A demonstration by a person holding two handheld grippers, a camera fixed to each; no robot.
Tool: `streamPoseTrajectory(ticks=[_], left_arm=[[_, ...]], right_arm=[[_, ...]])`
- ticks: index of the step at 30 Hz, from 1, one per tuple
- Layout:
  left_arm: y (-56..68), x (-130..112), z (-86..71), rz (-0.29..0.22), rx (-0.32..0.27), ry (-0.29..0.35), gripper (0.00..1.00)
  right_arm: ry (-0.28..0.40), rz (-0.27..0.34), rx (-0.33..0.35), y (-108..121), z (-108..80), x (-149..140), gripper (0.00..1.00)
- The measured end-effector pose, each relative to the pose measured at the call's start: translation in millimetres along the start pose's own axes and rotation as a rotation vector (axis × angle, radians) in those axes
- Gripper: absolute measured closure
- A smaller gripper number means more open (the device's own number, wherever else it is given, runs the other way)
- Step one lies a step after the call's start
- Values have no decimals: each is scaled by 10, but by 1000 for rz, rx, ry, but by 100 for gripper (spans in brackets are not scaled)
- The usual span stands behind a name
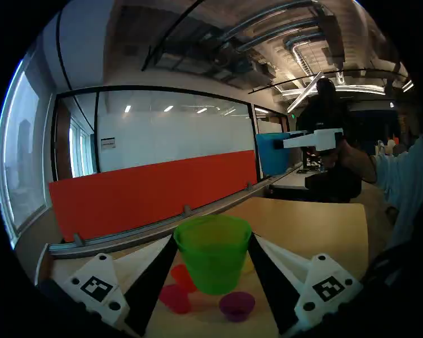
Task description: Pour water
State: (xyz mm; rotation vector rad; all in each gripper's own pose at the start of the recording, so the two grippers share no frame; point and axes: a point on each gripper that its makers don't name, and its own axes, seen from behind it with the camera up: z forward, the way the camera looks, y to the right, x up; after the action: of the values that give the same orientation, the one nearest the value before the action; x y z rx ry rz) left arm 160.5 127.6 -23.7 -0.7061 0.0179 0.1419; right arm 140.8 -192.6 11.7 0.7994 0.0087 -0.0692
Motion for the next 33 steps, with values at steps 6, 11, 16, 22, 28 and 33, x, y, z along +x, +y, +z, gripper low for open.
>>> streamPoseTrajectory(ticks=[6, 11, 16, 22, 28, 33], left_arm=[[-36, -54, -46, -7, 8, -14, 13], [-47, -132, -73, -6, 12, -33, 13], [-67, -214, -94, -6, 14, -53, 13], [-71, -364, -120, -12, 8, -89, 13], [-63, -560, -131, -5, -3, -141, 13], [-49, -723, -121, 1, -14, -186, 13]], right_arm=[[-12, 12, -2, 22, -64, -80, 9], [-23, 17, -4, 32, -82, -169, 9], [-38, 34, -2, 56, -91, -294, 9], [-76, 52, -2, 81, -89, -536, 8], [-132, 51, 21, 42, -93, -767, 9], [-182, 28, 41, -17, -99, -969, 9]])
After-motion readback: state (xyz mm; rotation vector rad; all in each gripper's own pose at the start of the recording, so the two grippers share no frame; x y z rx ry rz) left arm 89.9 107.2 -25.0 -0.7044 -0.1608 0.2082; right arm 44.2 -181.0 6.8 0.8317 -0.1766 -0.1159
